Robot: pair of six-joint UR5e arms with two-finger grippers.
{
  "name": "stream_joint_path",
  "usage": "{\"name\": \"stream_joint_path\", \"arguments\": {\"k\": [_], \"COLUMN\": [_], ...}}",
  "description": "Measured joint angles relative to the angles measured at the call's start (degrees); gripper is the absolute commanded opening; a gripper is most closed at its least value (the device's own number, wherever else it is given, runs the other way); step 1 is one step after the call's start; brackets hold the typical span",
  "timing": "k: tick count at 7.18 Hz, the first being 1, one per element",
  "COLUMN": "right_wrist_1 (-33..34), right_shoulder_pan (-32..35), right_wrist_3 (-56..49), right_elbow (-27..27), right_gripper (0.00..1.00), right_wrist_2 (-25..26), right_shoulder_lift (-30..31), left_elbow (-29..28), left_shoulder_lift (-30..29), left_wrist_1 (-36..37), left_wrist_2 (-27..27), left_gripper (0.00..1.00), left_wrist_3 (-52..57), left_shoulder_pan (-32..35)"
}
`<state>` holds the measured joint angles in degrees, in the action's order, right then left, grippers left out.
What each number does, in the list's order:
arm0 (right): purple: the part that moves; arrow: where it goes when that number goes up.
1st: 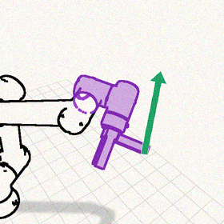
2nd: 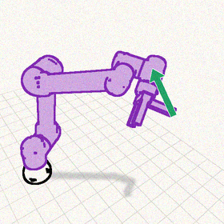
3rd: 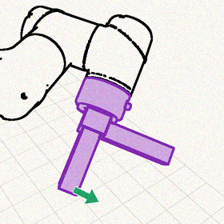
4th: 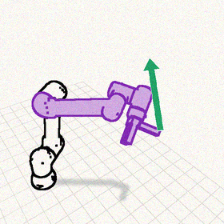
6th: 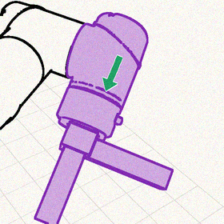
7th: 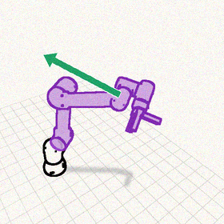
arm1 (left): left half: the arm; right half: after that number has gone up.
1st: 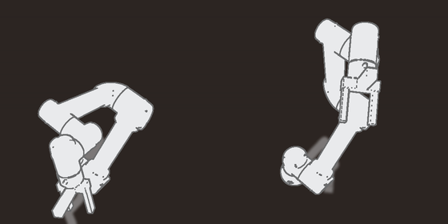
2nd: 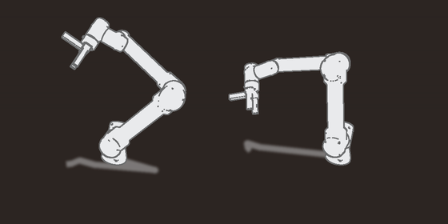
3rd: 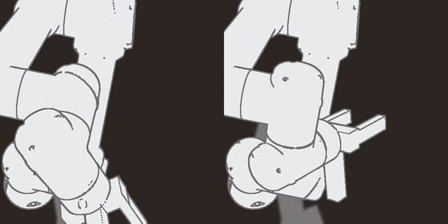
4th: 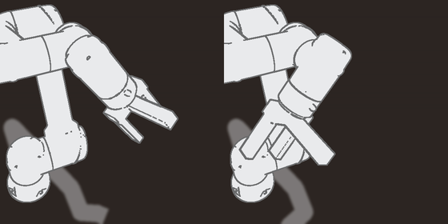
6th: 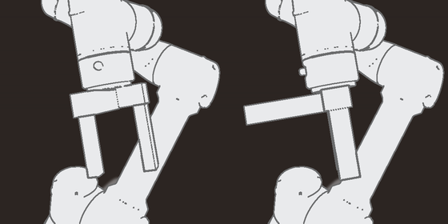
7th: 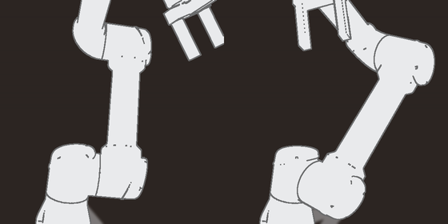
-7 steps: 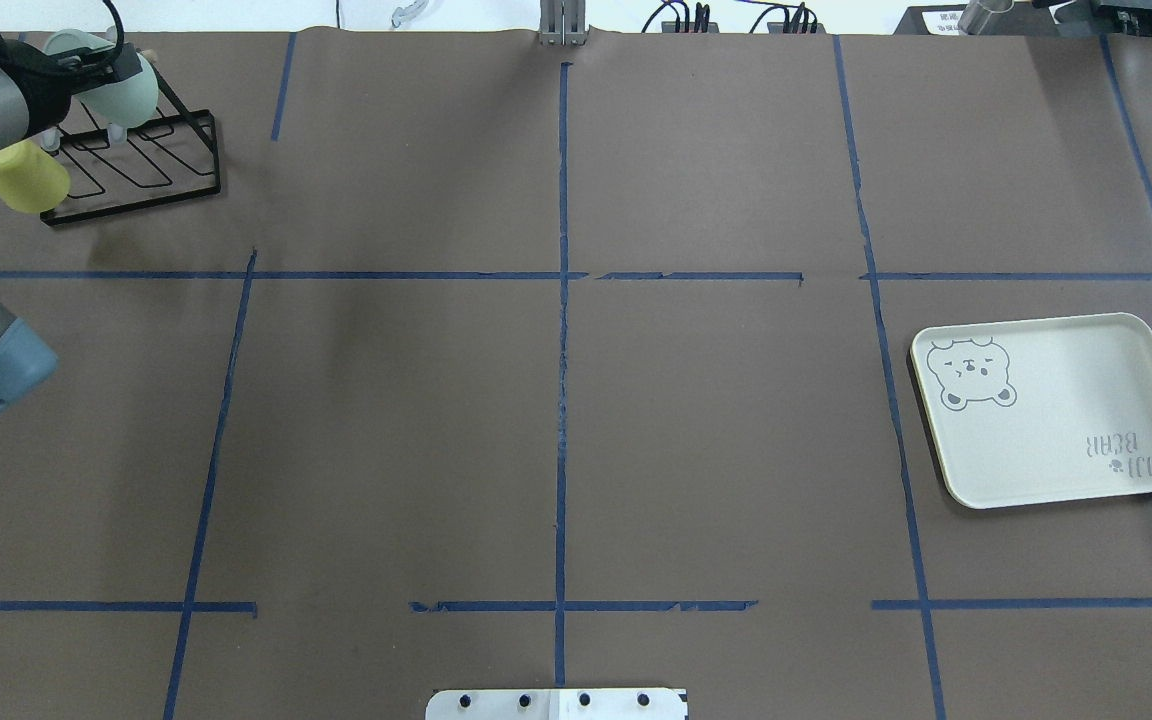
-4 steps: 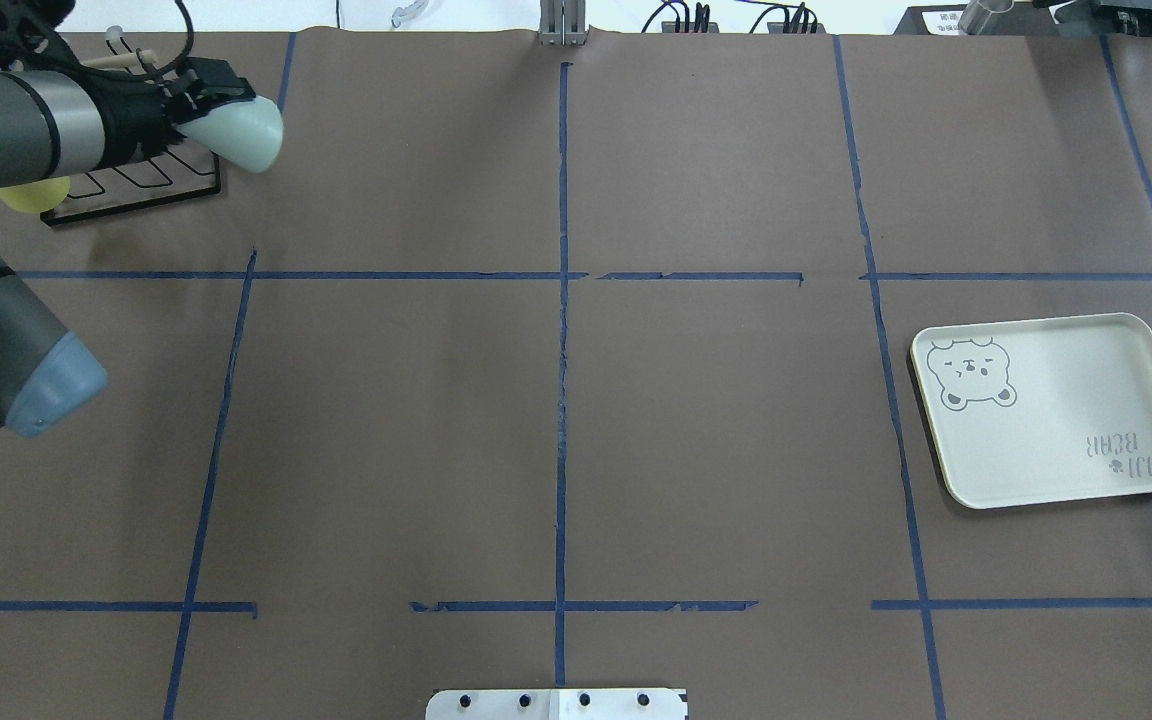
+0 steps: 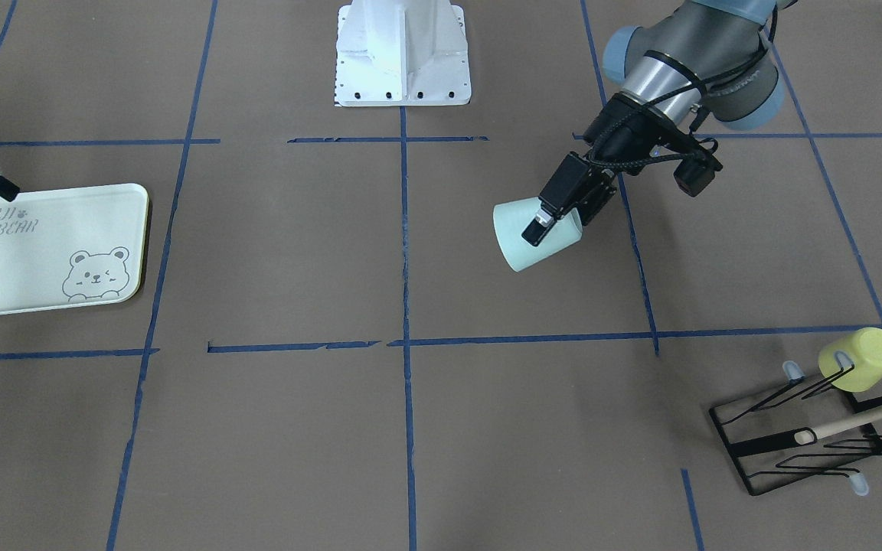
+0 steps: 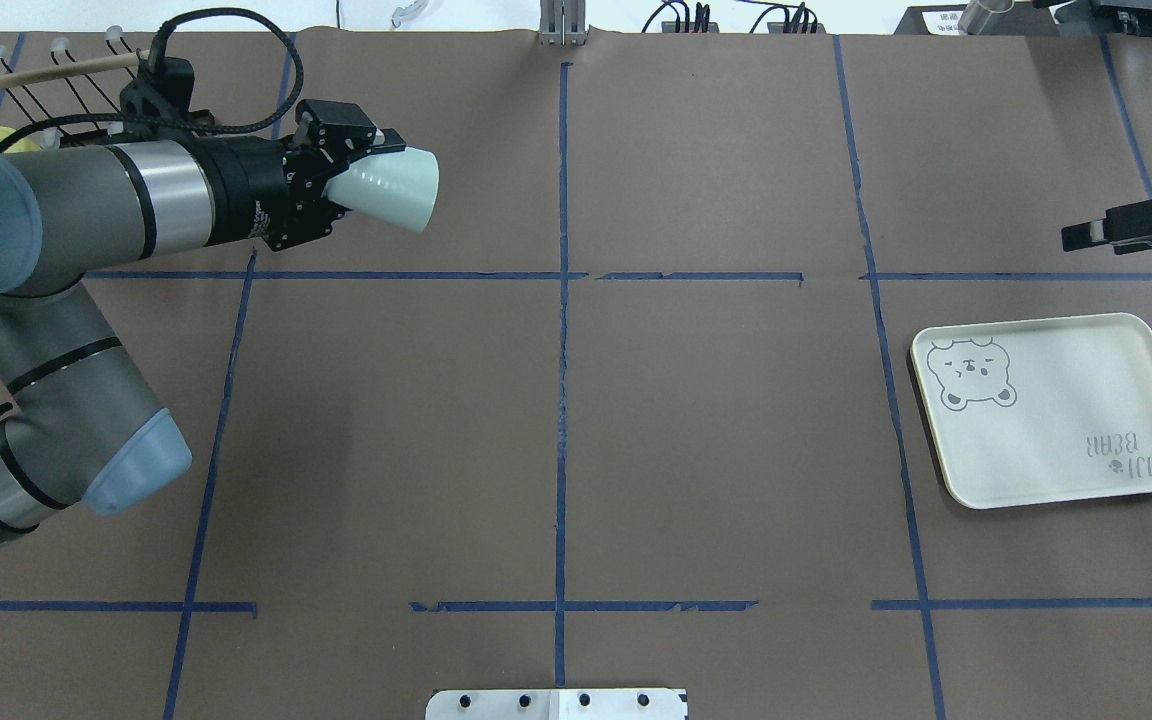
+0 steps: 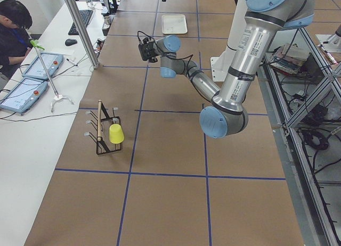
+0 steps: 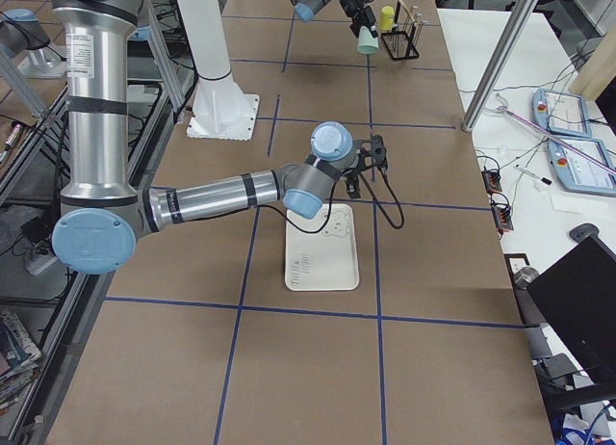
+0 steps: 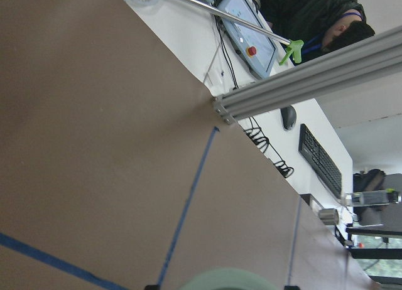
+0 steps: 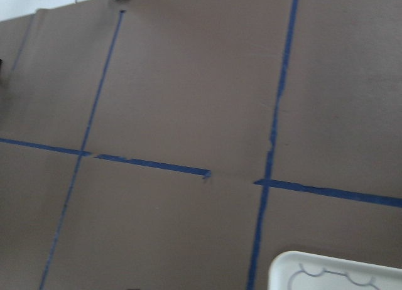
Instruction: Left arm grabs green cup and hands to right arm on tray
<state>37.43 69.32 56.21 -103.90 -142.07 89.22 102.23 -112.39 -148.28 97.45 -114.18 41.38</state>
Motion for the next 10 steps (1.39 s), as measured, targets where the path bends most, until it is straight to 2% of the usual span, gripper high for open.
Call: {"name": "stream_joint_path", "arguments": {"k": [3, 4, 6, 10], "right_wrist_1": [-6.03, -12.27, -25.64, -33.39], "right_shoulder_pan": [-7.21, -11.24, -21.29, -31.5], "right_wrist_3": [15.64, 22.62, 34.03, 48.64], "right_elbow": [-0.45, -0.33, 0.05, 0.03], "right_gripper": [1.0, 1.0, 1.0, 0.98], "right_wrist_2": [1.63, 6.22, 18.94, 32.88], "right_shoulder_lift": [-10.81, -12.75, -14.0, -18.76], "left_elbow": [-1.36, -1.55, -1.65, -1.73], "left_shoulder_lift": [-2.83, -3.23, -3.42, -3.96], "left_wrist_1": [-7.72, -10.17, -13.84, -16.46], "left_wrist_2": [-0.31, -0.32, -0.39, -1.32], "left_gripper": [0.42, 0.42, 0.42, 0.42], "left_wrist_3": [-3.46, -3.62, -3.83, -3.97], "left_shoulder_pan": [-4.93, -5.78, -6.52, -7.93]}}
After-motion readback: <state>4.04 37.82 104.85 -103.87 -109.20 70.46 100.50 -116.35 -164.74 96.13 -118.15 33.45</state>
